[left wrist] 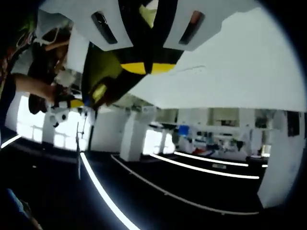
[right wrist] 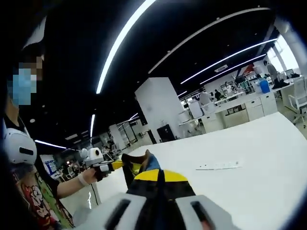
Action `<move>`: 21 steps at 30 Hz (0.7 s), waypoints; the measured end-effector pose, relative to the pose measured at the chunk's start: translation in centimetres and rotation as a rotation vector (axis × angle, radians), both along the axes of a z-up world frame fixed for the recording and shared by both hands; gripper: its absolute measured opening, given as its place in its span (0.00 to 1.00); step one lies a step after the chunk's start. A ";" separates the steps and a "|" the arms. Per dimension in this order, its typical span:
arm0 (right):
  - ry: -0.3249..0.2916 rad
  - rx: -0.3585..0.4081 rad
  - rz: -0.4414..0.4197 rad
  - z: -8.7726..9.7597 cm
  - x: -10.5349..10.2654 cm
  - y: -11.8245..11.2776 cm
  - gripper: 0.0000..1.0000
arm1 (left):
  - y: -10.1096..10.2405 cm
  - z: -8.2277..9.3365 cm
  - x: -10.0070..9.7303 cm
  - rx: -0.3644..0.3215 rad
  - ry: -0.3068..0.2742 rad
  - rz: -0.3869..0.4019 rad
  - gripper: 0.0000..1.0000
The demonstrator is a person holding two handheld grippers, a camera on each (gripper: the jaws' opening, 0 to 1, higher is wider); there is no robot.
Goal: Fold the garment on the visible template until the final outline fits inside the template.
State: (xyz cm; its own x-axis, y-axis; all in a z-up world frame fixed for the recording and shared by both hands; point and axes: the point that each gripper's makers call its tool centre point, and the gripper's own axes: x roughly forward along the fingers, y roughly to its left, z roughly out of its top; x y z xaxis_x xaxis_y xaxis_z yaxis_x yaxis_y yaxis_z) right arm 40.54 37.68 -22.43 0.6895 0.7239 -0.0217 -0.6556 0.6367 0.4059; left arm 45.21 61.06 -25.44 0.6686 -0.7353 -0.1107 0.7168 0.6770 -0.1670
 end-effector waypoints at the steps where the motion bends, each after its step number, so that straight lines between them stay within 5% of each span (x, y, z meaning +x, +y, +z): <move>1: -0.006 0.009 0.001 0.3 0.3 0.0 0.00 | 0.1 0.0 0.4 0.003 0.001 0.001 0.00; 12: 0.003 -0.001 0.005 -0.6 5.9 0.0 0.00 | -0.2 -1.1 5.6 0.012 0.061 -0.039 0.00; 18: 0.095 -0.069 -0.011 -5.0 10.4 -0.8 0.00 | -0.4 -5.1 9.4 0.064 0.150 -0.049 0.00; 21: 0.176 -0.108 -0.030 -8.7 13.2 -1.3 0.00 | -0.7 -8.3 11.9 0.099 0.195 -0.049 0.00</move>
